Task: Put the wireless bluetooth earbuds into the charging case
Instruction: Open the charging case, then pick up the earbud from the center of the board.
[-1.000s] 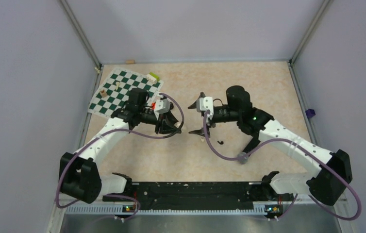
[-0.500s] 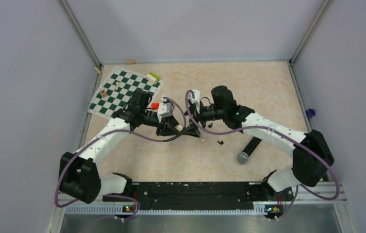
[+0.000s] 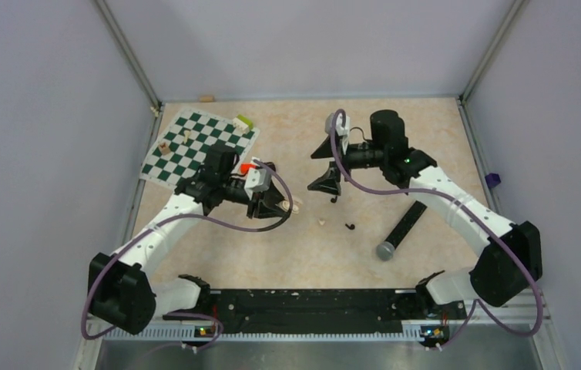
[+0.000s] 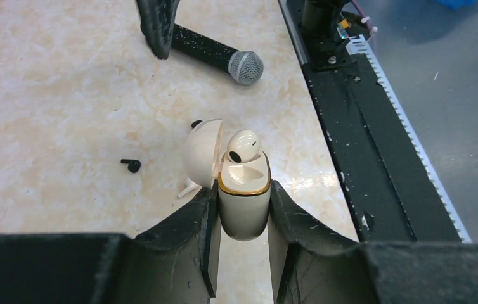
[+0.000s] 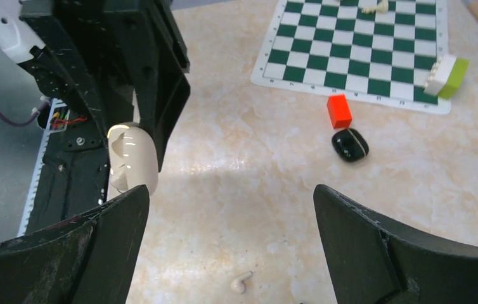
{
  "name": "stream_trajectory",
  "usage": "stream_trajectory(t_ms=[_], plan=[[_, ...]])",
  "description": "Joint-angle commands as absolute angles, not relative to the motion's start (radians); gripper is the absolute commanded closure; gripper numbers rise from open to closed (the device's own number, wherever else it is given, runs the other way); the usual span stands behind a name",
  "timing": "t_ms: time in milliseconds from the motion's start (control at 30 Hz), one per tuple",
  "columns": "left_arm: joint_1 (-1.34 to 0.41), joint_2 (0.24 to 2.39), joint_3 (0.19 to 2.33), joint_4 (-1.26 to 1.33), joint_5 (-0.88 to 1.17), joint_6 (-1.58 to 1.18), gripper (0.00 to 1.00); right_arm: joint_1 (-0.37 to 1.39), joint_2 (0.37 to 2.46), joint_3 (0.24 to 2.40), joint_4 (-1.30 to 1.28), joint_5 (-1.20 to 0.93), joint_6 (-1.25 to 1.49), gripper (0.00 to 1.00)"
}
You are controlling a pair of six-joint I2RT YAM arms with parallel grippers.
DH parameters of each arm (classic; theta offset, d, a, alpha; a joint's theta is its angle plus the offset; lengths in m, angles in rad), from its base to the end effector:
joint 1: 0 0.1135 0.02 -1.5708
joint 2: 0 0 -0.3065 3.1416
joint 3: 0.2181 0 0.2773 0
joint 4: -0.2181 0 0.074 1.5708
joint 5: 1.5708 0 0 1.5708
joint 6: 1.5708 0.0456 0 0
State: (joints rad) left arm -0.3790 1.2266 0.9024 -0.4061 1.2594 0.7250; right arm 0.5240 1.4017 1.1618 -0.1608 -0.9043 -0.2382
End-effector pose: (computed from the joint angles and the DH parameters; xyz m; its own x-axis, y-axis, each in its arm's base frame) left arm 0.2235 -0.1357 0.3140 0.0482 0.1995 -0.9787 0.9890 -0.1470 0.0187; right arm 0.2762 0.2010 0.3697 -0.1074 -0.2305 -0.9671 -0.9892 0.1222 0.0807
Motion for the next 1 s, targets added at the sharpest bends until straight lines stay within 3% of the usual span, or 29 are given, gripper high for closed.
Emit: stream_trajectory(t_ms=[0, 333, 500, 667, 967], plan=[[-0.378, 1.187, 0.881, -0.335, 1.324, 0.633, 1.00, 0.529, 1.311, 1.160, -0.175, -0.986, -0.370, 0.01], [-0.308, 1.285, 0.924, -0.252, 1.306, 0.501, 1.00, 0.530, 1.306, 0.800, -0.093, -0.807, -0.934, 0.01], [-0.201, 1.304, 0.932, -0.145, 1.330, 0.350, 1.00, 0.567, 1.283, 0.606, 0.131, -0.752, -1.042, 0.09], [-0.181, 1.255, 0.860, -0.019, 1.299, 0.254, 1.00, 0.593, 1.265, 0.460, 0.172, -0.740, -1.260, 0.14], [-0.181, 1.278, 0.817, 0.102, 1.277, 0.177, 1.00, 0.606, 1.356, 0.436, 0.302, -0.698, -1.234, 0.25]])
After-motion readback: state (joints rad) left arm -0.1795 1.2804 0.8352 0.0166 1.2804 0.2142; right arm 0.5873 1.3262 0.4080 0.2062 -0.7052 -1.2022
